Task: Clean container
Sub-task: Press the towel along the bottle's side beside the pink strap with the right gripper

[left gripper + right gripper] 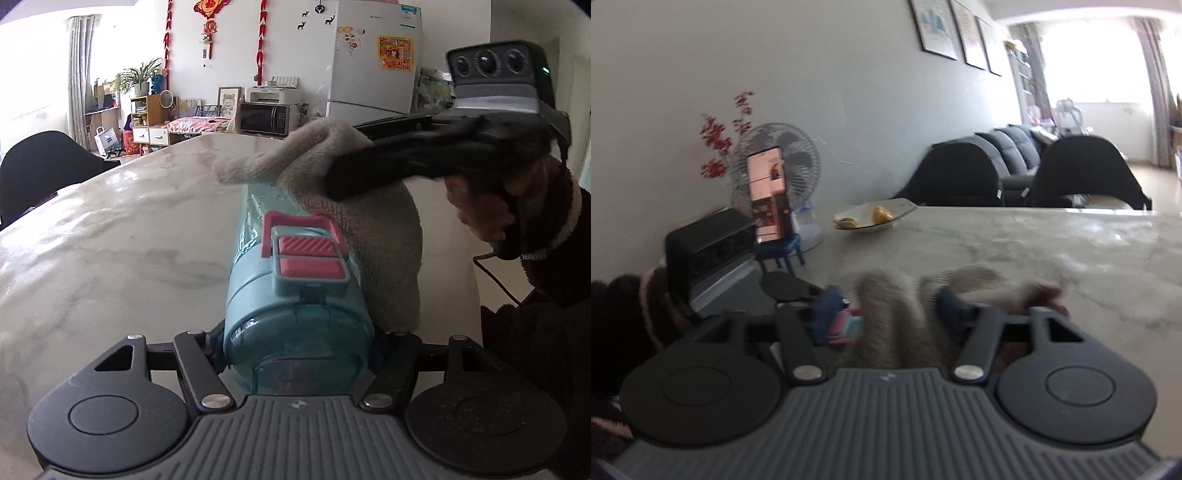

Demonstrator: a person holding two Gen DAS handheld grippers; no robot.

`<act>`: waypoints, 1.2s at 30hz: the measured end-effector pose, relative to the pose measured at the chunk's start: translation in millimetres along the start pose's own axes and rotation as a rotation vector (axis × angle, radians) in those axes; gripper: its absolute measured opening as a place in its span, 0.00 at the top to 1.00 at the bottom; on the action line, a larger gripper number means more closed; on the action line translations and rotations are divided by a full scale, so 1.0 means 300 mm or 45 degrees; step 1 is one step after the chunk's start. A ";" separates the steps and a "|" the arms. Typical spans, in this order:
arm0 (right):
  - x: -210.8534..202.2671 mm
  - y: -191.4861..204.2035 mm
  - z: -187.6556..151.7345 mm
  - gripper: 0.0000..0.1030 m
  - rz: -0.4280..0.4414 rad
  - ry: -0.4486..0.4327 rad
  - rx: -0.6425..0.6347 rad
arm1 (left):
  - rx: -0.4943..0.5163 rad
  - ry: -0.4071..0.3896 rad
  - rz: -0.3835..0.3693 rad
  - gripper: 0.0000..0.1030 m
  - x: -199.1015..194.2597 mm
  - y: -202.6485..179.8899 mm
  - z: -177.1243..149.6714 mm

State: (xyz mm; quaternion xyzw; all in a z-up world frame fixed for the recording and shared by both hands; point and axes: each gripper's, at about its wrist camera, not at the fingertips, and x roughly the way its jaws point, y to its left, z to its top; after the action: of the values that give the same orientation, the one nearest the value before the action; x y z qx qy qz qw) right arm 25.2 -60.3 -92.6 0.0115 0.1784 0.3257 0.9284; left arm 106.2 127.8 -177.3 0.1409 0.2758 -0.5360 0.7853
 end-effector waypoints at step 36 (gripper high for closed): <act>-0.035 0.054 -0.121 0.81 -0.263 -0.116 0.037 | -0.011 0.007 0.007 0.33 -0.003 0.007 0.000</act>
State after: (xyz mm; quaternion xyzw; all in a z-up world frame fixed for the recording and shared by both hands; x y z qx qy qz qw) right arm -4.5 -57.4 -121.0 0.0213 0.1410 0.2248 0.9639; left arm 107.9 129.1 -177.0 0.1399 0.2800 -0.5323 0.7866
